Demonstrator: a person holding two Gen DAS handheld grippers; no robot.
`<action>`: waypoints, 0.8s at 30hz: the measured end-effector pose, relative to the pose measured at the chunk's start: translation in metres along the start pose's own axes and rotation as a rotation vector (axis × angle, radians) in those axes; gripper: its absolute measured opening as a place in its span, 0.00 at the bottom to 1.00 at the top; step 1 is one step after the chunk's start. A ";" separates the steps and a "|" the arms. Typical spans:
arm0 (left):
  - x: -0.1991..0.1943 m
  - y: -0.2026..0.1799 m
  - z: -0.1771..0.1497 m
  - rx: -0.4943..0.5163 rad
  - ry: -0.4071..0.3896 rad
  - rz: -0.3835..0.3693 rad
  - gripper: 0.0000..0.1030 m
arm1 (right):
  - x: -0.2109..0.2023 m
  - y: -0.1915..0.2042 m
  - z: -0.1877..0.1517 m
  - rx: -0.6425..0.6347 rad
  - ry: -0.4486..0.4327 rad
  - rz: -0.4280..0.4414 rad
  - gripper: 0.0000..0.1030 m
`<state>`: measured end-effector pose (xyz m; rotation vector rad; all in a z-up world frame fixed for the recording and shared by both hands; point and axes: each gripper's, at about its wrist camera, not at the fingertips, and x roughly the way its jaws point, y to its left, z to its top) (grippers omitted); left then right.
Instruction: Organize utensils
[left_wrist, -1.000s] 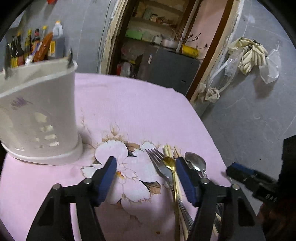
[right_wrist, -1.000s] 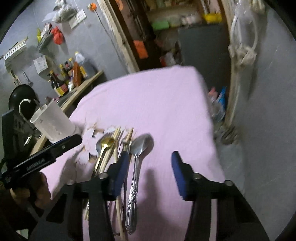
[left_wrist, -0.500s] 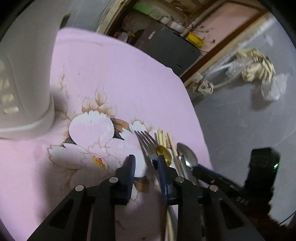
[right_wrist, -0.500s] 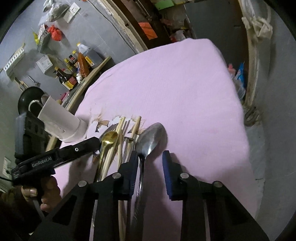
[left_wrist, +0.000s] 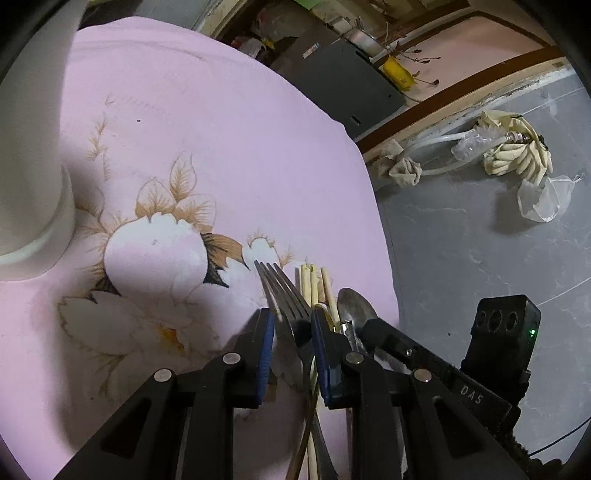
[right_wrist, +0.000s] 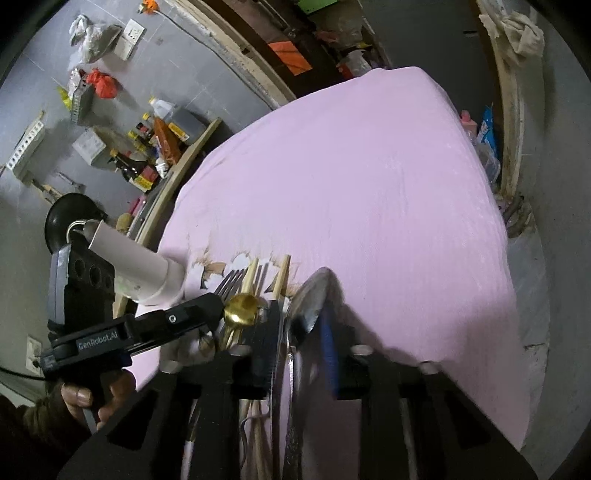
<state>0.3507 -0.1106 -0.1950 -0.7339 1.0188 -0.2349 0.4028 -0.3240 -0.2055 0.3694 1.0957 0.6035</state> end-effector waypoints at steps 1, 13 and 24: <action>0.001 -0.001 0.001 0.003 0.005 0.001 0.20 | 0.002 0.001 0.001 0.002 0.007 -0.003 0.12; -0.012 -0.017 0.001 0.040 -0.001 0.082 0.04 | -0.013 0.039 -0.003 -0.143 0.014 -0.120 0.03; -0.085 -0.039 -0.016 0.188 -0.215 0.118 0.03 | -0.078 0.074 -0.010 -0.178 -0.201 -0.101 0.02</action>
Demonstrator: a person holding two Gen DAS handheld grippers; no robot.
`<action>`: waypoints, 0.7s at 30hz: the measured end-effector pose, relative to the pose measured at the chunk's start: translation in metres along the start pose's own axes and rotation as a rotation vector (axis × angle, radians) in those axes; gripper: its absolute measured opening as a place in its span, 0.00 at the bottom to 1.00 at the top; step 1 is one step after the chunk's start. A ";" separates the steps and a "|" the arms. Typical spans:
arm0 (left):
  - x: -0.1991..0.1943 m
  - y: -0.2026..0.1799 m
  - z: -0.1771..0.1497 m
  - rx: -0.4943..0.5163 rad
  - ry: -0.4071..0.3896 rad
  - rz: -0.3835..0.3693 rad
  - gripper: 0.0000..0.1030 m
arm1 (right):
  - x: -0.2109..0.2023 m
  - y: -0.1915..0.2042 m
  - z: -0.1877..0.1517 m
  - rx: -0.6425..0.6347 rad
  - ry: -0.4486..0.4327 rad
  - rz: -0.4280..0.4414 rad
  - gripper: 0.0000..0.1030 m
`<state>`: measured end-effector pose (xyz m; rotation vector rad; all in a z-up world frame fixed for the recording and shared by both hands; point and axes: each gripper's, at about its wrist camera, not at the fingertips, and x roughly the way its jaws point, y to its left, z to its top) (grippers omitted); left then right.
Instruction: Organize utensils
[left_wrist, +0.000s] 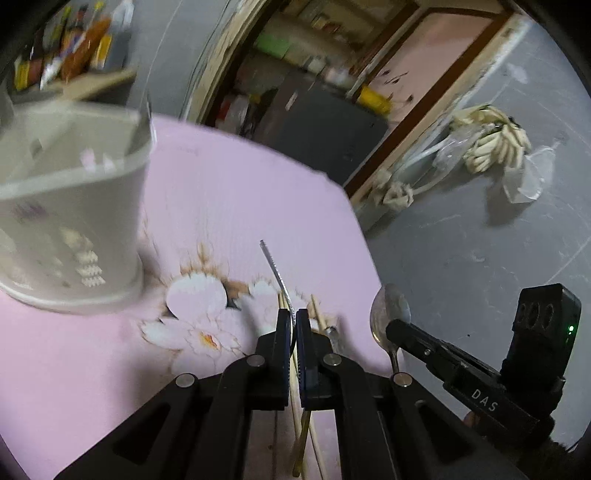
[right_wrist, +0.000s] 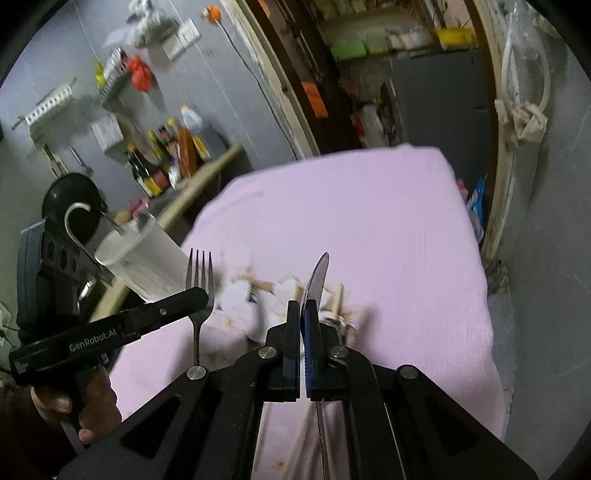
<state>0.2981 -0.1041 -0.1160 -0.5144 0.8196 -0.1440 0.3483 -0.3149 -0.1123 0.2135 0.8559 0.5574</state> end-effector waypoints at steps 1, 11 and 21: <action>-0.009 -0.003 0.002 0.013 -0.025 -0.002 0.03 | -0.005 0.003 0.001 -0.001 -0.019 0.006 0.02; -0.089 -0.009 0.041 0.057 -0.220 -0.040 0.03 | -0.056 0.064 0.033 -0.047 -0.274 0.078 0.02; -0.163 0.018 0.096 0.102 -0.428 -0.005 0.03 | -0.066 0.167 0.078 -0.228 -0.464 0.035 0.02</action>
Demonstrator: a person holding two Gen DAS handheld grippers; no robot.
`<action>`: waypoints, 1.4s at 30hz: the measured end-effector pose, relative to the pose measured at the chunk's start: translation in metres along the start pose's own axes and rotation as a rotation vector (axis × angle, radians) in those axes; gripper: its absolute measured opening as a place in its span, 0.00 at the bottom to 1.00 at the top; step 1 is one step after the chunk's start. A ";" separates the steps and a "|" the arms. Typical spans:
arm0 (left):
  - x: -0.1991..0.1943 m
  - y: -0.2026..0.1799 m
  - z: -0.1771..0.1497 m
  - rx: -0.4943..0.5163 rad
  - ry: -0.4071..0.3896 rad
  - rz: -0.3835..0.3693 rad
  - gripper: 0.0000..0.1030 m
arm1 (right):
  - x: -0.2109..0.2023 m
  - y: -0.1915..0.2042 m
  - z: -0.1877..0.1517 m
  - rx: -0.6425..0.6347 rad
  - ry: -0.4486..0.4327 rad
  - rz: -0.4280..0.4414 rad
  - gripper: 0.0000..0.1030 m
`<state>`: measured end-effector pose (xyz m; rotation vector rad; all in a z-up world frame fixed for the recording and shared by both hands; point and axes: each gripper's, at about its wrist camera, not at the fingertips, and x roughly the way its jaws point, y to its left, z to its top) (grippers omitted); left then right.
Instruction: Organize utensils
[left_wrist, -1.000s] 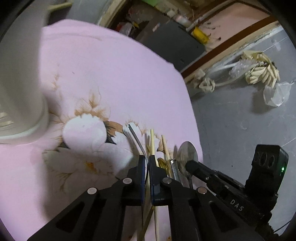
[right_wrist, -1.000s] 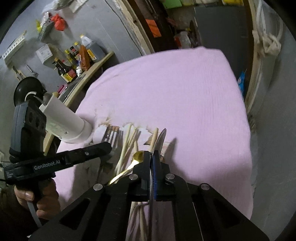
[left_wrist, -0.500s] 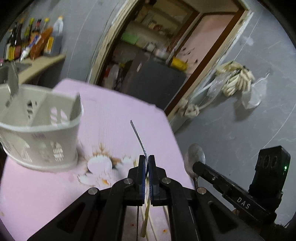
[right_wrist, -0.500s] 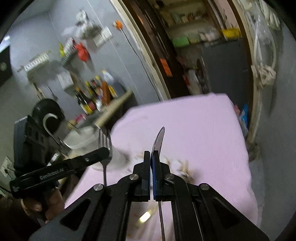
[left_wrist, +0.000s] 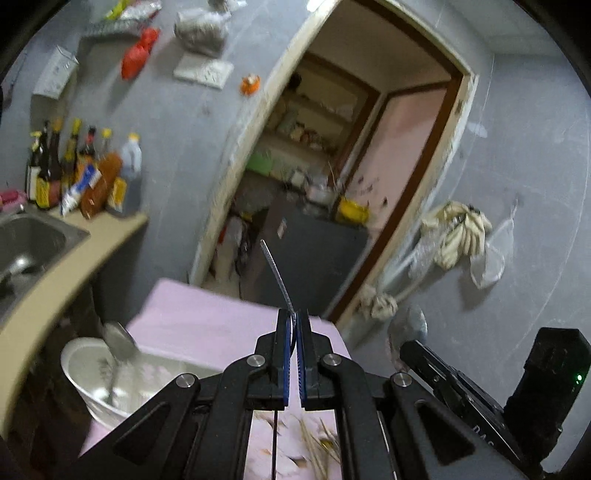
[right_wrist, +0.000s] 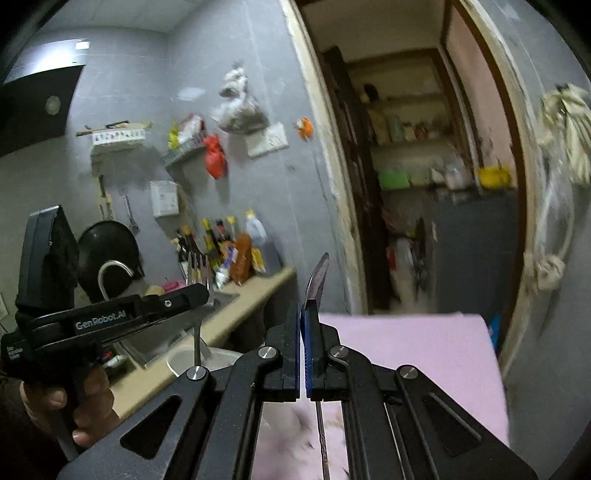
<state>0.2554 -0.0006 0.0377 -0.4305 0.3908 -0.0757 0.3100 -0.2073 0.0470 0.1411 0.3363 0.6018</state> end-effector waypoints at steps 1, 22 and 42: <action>-0.004 0.008 0.009 -0.002 -0.023 0.007 0.03 | 0.003 0.006 0.006 -0.001 -0.018 0.012 0.02; 0.005 0.135 0.035 -0.121 -0.181 0.168 0.03 | 0.137 0.047 -0.031 0.280 -0.117 0.156 0.02; 0.015 0.125 -0.008 0.036 -0.064 0.200 0.04 | 0.145 0.040 -0.068 0.270 -0.041 0.156 0.02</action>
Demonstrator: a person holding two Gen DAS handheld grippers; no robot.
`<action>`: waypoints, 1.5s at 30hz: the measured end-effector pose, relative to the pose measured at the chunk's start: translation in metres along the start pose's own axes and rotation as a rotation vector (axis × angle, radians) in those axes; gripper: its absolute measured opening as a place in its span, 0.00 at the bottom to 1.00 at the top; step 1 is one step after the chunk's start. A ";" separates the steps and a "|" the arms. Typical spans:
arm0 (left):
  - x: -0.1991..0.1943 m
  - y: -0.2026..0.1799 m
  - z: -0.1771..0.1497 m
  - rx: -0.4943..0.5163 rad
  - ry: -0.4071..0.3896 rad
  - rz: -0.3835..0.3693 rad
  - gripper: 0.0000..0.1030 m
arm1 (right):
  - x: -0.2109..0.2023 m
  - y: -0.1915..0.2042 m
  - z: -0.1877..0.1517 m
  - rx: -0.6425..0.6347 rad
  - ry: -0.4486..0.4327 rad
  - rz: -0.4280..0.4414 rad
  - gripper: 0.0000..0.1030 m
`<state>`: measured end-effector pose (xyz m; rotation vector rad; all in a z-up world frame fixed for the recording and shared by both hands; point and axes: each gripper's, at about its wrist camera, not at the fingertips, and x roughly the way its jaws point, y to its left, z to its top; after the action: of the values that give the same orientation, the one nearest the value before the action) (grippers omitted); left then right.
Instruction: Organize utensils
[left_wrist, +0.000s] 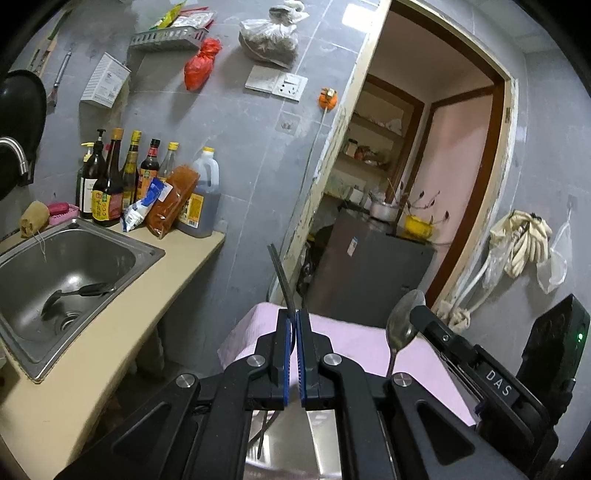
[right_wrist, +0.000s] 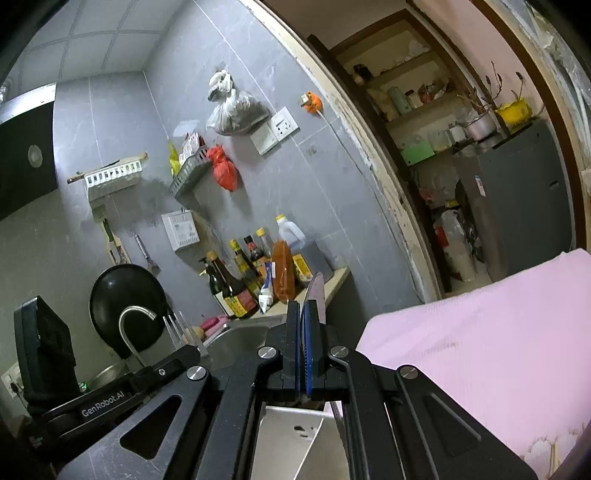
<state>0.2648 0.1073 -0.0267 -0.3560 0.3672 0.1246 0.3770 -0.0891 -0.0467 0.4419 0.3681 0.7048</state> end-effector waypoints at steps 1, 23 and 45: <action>-0.001 0.000 -0.001 0.006 0.008 -0.001 0.04 | -0.001 0.001 0.000 0.001 0.011 0.001 0.02; -0.042 -0.021 0.005 0.029 0.084 -0.042 0.35 | -0.100 0.009 0.030 -0.088 0.058 -0.127 0.59; -0.074 -0.137 -0.030 0.168 -0.056 -0.025 0.98 | -0.237 -0.029 0.087 -0.310 -0.088 -0.486 0.99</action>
<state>0.2120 -0.0351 0.0183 -0.1902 0.3149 0.0779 0.2656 -0.2944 0.0539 0.0788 0.2621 0.2584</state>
